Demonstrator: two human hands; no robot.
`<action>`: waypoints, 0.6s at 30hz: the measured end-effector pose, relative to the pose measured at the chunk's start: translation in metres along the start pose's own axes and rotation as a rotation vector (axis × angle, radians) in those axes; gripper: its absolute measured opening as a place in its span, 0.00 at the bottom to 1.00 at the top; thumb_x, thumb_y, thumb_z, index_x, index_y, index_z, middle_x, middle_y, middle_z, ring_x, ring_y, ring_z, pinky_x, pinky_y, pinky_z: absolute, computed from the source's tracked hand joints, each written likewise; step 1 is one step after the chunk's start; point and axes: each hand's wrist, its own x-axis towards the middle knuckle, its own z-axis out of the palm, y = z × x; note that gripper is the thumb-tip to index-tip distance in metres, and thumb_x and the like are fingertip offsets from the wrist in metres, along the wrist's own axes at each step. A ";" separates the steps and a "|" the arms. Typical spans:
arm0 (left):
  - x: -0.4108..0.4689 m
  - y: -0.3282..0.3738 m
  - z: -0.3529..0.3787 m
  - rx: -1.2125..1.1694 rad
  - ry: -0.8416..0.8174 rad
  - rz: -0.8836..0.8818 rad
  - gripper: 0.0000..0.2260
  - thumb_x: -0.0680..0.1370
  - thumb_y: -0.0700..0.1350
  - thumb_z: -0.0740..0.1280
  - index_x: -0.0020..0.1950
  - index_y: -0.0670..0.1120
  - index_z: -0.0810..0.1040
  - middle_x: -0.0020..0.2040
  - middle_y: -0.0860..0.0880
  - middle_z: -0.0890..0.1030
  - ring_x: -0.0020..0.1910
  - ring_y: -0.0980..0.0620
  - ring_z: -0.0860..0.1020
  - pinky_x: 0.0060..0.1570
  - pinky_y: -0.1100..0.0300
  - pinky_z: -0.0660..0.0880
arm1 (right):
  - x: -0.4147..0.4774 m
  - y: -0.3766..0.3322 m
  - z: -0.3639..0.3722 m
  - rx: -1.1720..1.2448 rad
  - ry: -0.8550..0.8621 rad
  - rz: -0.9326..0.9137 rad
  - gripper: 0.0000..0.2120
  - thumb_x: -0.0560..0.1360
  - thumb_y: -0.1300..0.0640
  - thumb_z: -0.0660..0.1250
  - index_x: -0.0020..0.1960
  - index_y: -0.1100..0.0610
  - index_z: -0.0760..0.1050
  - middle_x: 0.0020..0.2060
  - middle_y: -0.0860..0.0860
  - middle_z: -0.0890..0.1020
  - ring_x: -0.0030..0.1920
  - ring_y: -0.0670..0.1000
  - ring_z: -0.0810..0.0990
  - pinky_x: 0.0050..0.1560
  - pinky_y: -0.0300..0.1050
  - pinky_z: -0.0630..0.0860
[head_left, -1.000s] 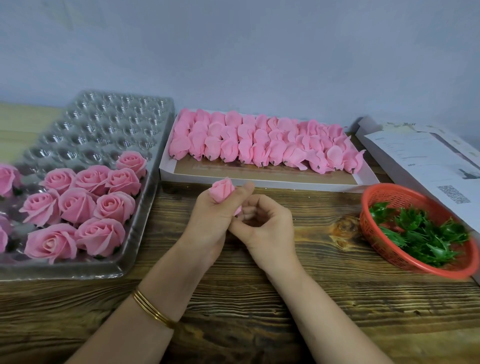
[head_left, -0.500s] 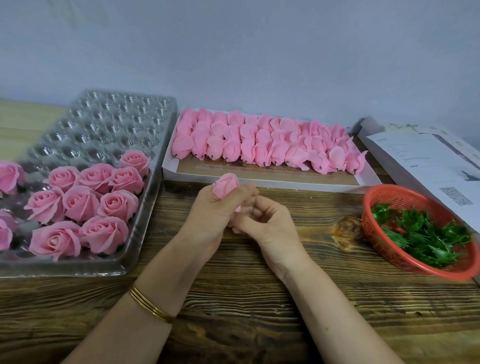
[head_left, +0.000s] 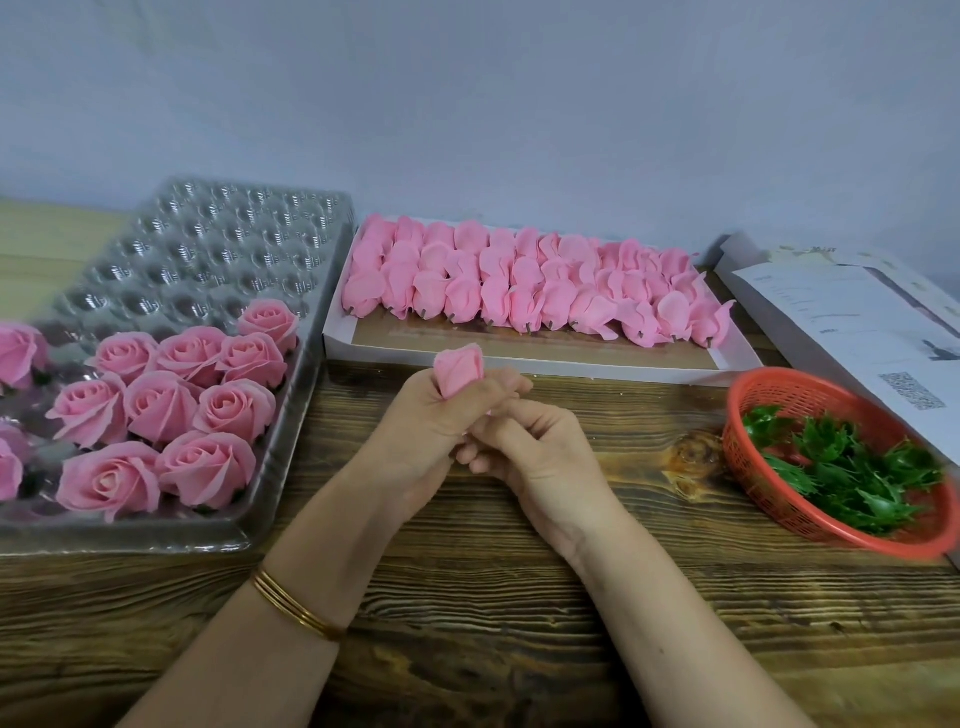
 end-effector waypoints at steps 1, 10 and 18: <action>0.000 0.001 0.000 -0.012 -0.005 -0.003 0.17 0.68 0.54 0.72 0.46 0.42 0.85 0.42 0.38 0.75 0.35 0.43 0.68 0.38 0.51 0.67 | 0.001 -0.001 0.000 0.074 -0.031 0.050 0.13 0.75 0.66 0.67 0.35 0.57 0.84 0.30 0.54 0.81 0.32 0.47 0.78 0.36 0.35 0.76; 0.003 -0.006 0.000 0.027 0.107 0.047 0.20 0.65 0.54 0.74 0.44 0.37 0.83 0.44 0.34 0.84 0.43 0.41 0.82 0.52 0.40 0.79 | 0.000 0.004 -0.002 -0.038 0.061 -0.070 0.10 0.65 0.67 0.75 0.44 0.59 0.82 0.36 0.53 0.84 0.39 0.48 0.82 0.45 0.40 0.79; 0.003 -0.005 0.001 0.002 0.030 0.014 0.13 0.68 0.54 0.76 0.43 0.45 0.86 0.43 0.34 0.78 0.43 0.38 0.74 0.43 0.48 0.72 | -0.001 0.004 -0.002 -0.129 0.082 -0.135 0.03 0.68 0.65 0.74 0.39 0.59 0.82 0.32 0.56 0.82 0.35 0.49 0.78 0.41 0.39 0.77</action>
